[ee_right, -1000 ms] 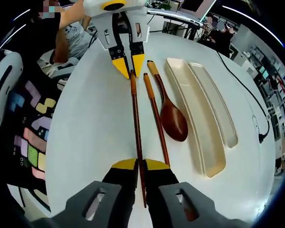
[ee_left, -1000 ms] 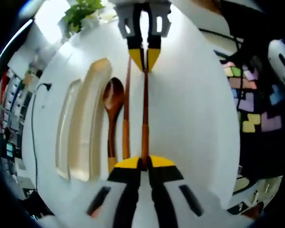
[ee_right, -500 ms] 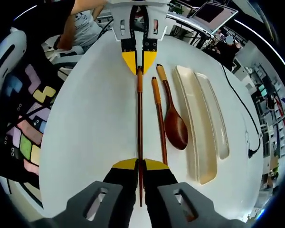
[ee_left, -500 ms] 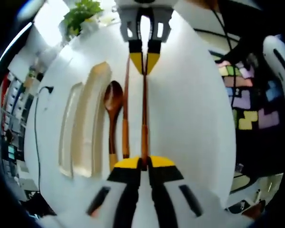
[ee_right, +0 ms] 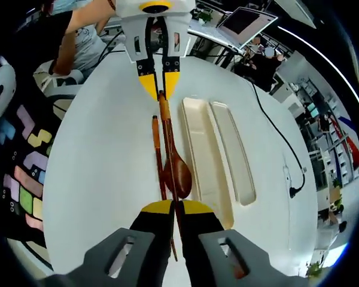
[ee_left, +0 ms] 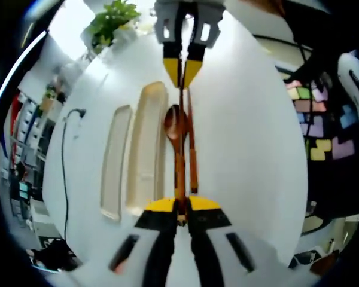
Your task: Arrange the utensils inside the cutlery case until each visible utensil rests in its matching compartment.
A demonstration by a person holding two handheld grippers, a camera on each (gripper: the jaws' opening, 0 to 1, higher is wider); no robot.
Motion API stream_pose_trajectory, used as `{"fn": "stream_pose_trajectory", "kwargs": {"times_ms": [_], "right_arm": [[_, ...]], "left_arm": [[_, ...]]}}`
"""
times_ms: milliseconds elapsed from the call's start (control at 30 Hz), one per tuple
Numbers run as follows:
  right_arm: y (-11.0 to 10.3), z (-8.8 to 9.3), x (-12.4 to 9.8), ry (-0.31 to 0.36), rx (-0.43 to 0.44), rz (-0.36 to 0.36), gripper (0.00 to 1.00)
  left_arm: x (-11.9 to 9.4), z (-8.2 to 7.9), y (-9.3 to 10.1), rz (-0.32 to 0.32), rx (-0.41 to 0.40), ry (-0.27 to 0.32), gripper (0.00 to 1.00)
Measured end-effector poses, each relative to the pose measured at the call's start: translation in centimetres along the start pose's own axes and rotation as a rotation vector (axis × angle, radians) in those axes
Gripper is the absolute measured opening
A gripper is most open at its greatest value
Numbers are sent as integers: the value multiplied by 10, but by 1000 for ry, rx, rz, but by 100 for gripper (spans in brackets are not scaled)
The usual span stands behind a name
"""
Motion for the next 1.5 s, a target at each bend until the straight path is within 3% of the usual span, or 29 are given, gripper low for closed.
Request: {"fn": "stream_pose_trajectory", "kwargs": {"times_ms": [267, 567, 833, 1100, 1500], "right_arm": [[21, -2, 10, -25, 13, 16, 2], [34, -3, 27, -28, 84, 1, 2], [34, -5, 36, -43, 104, -32, 2], [33, 3, 43, -60, 124, -51, 2], [35, 5, 52, -52, 151, -69, 3]], "left_arm": [[2, 2, -21, -27, 9, -46, 6], [5, 10, -45, -26, -28, -70, 6], [17, 20, -49, -10, -18, -113, 6], [23, 18, -51, 14, -34, -107, 6], [28, 22, -53, 20, -29, -153, 6]]}}
Point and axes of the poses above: the point that each gripper's makers call its tool centre point, and the gripper's own axes: x roughly forward along the fingers, y roughly to its right, z roughly out of its underside, the point moved 1 cm from there along -x, roughly backward along the fingers, and after that the axes turned 6 degrees about z, right-handed, at the moved point
